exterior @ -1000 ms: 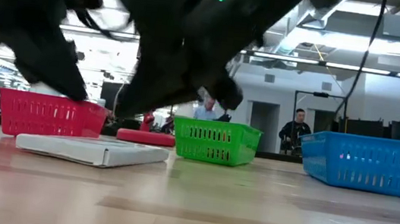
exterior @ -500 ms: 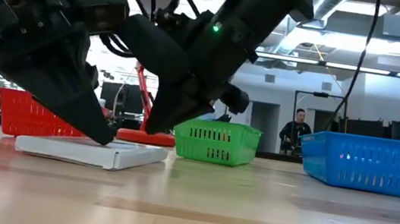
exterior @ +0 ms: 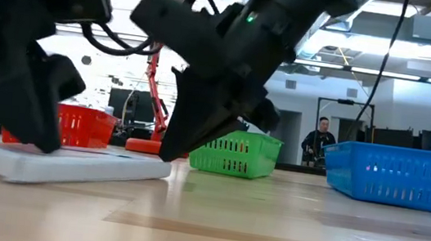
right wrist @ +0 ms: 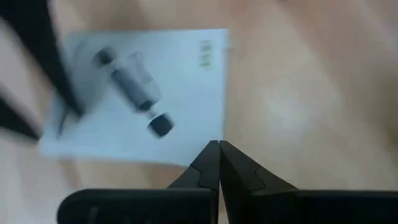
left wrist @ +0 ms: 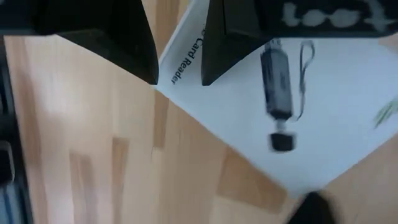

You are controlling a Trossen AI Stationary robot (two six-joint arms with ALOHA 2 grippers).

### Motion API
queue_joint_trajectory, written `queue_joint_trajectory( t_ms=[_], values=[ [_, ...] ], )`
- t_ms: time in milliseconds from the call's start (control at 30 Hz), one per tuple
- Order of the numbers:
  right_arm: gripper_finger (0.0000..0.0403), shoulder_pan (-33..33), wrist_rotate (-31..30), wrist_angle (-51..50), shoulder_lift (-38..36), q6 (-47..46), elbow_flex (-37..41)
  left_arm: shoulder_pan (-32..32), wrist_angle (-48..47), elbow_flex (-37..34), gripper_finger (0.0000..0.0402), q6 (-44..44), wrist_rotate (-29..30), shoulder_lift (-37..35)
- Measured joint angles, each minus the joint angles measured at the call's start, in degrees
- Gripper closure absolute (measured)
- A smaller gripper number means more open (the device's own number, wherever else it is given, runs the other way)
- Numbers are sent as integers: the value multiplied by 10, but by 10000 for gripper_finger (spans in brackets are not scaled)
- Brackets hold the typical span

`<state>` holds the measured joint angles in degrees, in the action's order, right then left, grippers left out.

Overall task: Pick and place items into bin
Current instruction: Put the white card reader box into the orange bin

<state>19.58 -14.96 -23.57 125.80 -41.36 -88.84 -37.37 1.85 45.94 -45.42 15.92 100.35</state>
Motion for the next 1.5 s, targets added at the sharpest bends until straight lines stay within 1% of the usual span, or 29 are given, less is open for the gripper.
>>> queue_joint_trajectory(
  t_ms=[167, 233, 333, 433, 567, 633, 700, 767, 833, 900, 967, 1033, 1200, 1400, 1500],
  values=[
    [403, 24, 14, 13, 0, -28, 0, -3, -77, -1, 283, 17, -23, -31],
    [403, 34, 21, 37, 1, -36, 0, -3, -110, -1, 283, 18, -32, -41],
    [403, 51, 25, 78, 1, -37, 0, -3, -142, 0, 283, 15, -31, -49],
    [403, 64, 3, 84, 1, -29, 0, -3, -145, 3, 283, 19, -31, -48],
    [403, 66, -29, 81, 1, -23, 0, -13, -167, 35, 285, 31, -41, -45],
    [403, 58, -30, 72, 1, -23, 0, -21, -192, 63, 293, 41, -42, -45],
    [403, 47, -35, 65, 1, -23, 0, -29, -241, 94, 309, 35, -31, -46],
    [403, 36, -54, 56, 1, -24, 0, -38, -297, 114, 330, 8, -8, -46],
    [403, 24, -66, 57, 1, -26, 0, -47, -332, 128, 356, -26, 16, -46],
    [403, 11, -52, 61, 1, -22, 0, -55, -339, 132, 383, -59, 24, -46],
    [403, 0, -26, 58, 1, -14, 0, -60, -348, 131, 396, -82, 17, -42],
    [403, -8, -2, 57, 1, -3, 0, -62, -347, 131, 397, -93, 8, -32],
    [403, -10, 16, 61, 1, 27, 0, -63, -347, 131, 401, -100, 9, 7],
    [403, -20, 121, 63, 1, 39, 0, -59, -345, 132, 401, -106, 26, 19],
    [403, -29, 145, 69, 1, 39, 0, -59, -346, 132, 401, -107, 28, 13]
  ],
)
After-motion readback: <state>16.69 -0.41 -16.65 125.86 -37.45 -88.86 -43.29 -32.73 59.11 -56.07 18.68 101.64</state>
